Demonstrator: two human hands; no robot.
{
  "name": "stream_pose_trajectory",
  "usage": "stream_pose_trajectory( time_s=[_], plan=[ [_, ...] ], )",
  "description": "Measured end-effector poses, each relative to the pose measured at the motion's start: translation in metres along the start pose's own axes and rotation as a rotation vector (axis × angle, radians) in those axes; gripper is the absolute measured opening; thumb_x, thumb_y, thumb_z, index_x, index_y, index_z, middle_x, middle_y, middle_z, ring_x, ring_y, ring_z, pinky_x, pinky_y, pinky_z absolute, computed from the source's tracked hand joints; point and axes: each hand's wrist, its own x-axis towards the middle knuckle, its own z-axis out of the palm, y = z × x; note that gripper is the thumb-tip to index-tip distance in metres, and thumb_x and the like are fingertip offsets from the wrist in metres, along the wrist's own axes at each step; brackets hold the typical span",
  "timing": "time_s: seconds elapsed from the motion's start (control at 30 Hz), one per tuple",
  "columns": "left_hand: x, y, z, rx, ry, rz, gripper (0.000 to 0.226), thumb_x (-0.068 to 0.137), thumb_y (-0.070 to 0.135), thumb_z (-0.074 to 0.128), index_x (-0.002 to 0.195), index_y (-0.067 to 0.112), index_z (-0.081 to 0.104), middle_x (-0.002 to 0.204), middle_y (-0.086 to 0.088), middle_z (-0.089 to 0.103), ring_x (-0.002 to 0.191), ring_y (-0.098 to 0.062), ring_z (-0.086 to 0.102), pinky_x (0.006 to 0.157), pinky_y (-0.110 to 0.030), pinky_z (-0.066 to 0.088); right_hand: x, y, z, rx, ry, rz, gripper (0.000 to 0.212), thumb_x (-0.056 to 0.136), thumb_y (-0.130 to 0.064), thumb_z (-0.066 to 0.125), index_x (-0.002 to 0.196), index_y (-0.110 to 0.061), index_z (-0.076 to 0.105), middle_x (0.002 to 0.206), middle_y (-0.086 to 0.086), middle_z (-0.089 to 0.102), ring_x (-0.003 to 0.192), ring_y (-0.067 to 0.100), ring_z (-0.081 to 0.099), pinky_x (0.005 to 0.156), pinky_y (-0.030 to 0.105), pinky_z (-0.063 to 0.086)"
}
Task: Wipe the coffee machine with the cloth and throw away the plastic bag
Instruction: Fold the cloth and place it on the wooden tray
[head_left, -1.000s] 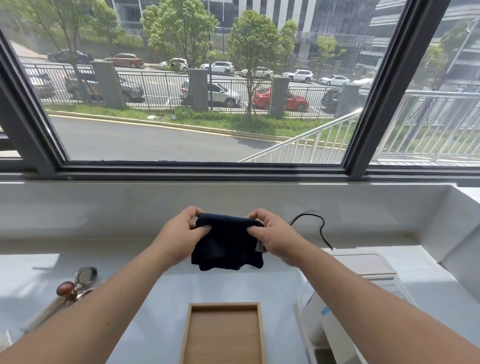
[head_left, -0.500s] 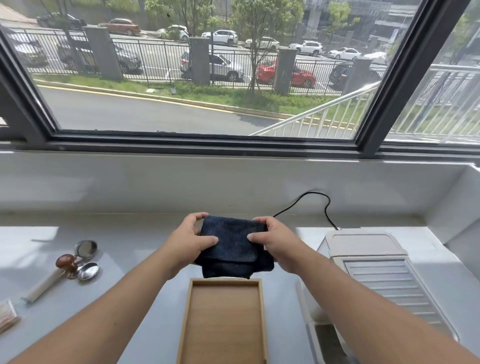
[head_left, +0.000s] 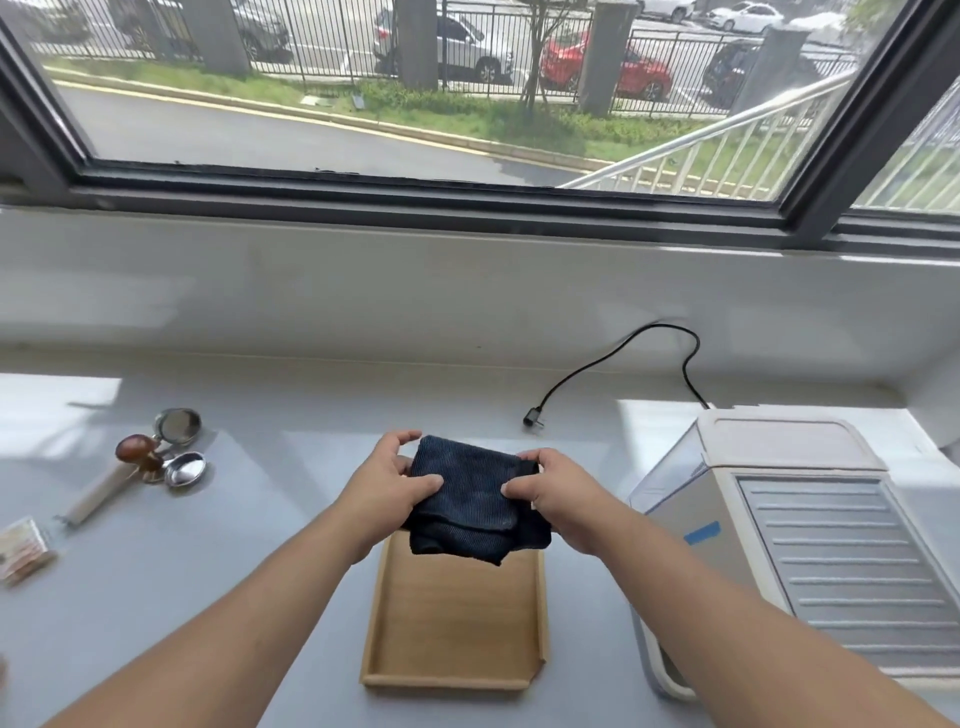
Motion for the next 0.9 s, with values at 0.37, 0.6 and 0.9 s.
stream_pose_trajectory(
  time_s=[0.37, 0.6, 0.9],
  plan=[
    [0.007, -0.047, 0.008, -0.039, 0.02, -0.075, 0.056, 0.095, 0.01, 0.071, 0.139, 0.036, 0.048, 0.115, -0.004, 0.073, 0.088, -0.021, 0.079, 0.068, -0.037, 0.063, 0.006, 0.049, 0.01, 0.175, -0.074, 0.067, 0.038, 0.093, -0.002, 0.068, 0.126, -0.018, 0.058, 0.124, 0.012, 0.067, 0.104, 0.031, 0.072, 0.084, 0.055, 0.063],
    [0.007, -0.087, 0.016, 0.1, 0.045, -0.081, 0.059, 0.086, 0.016, 0.076, 0.131, 0.043, 0.049, 0.119, 0.007, 0.072, 0.101, -0.015, 0.074, 0.083, -0.042, 0.064, 0.013, 0.078, 0.019, -0.011, -0.027, 0.084, 0.053, 0.087, -0.003, 0.068, 0.128, -0.033, 0.051, 0.123, 0.008, 0.063, 0.102, 0.028, 0.069, 0.067, 0.044, 0.065],
    [0.008, -0.115, 0.022, 0.33, 0.042, -0.069, 0.068, 0.083, 0.029, 0.073, 0.139, 0.047, 0.039, 0.111, 0.016, 0.066, 0.094, -0.009, 0.071, 0.078, -0.037, 0.063, 0.021, 0.095, 0.034, -0.274, 0.034, 0.092, 0.061, 0.089, -0.012, 0.065, 0.141, -0.033, 0.042, 0.117, 0.005, 0.062, 0.098, 0.027, 0.068, 0.072, 0.044, 0.065]
  ],
)
